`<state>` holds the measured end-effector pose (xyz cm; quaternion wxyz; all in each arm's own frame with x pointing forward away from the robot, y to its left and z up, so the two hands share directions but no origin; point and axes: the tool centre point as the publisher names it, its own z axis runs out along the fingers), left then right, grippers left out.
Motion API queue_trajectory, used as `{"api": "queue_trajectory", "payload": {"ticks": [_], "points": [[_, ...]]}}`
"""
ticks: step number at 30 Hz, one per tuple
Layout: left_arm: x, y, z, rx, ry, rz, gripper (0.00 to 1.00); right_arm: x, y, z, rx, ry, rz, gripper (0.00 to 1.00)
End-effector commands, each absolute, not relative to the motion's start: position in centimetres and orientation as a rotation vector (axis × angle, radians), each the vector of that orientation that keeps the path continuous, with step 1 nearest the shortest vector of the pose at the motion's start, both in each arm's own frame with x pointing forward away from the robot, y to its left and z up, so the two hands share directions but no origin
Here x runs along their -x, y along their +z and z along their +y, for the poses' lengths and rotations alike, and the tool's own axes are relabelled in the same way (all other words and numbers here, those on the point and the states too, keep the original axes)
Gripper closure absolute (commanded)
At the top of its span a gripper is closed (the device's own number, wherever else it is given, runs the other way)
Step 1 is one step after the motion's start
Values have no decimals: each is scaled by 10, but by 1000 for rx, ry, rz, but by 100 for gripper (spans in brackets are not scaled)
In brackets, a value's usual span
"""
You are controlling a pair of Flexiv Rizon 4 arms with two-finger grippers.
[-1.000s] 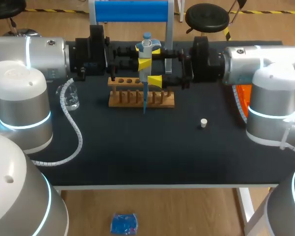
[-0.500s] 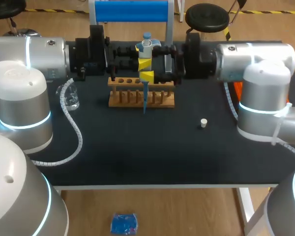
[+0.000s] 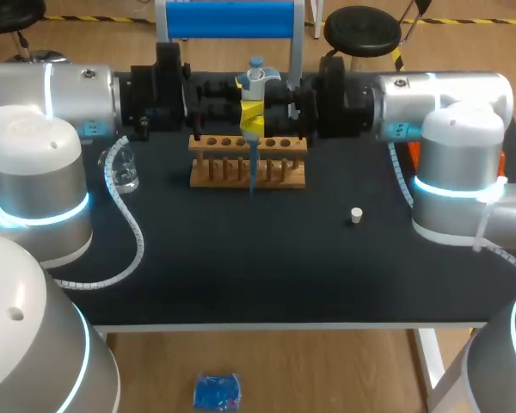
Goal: Invert the test tube, pick up the pipette, mount the tip to pipette, aspirate from beaker and dispense into the tube, eject the tip, return the pipette, and cap with the stopper.
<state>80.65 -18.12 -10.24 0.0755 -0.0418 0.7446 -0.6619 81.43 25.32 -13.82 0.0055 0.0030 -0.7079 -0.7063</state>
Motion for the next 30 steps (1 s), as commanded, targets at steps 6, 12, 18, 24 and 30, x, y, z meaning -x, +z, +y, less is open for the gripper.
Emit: {"api": "queue_trajectory", "payload": {"ticks": [6, 12, 18, 24, 30], "points": [[-802, -103, -184, 123, -1989, 2230, 100, -816, -137, 251, -12, -2214, -2220, 100], [-802, -103, -184, 123, -1989, 2230, 100, -814, -137, 251, -11, -2202, -2211, 100], [-802, -103, -184, 123, -1989, 2230, 100, -814, -136, 247, 11, -2204, -2200, 100], [-802, -103, -184, 123, -1989, 2230, 100, -814, -136, 245, 20, -2213, -2185, 100], [-802, -103, -184, 123, -1989, 2230, 100, -815, -137, 246, 20, -2206, -2180, 100]]}}
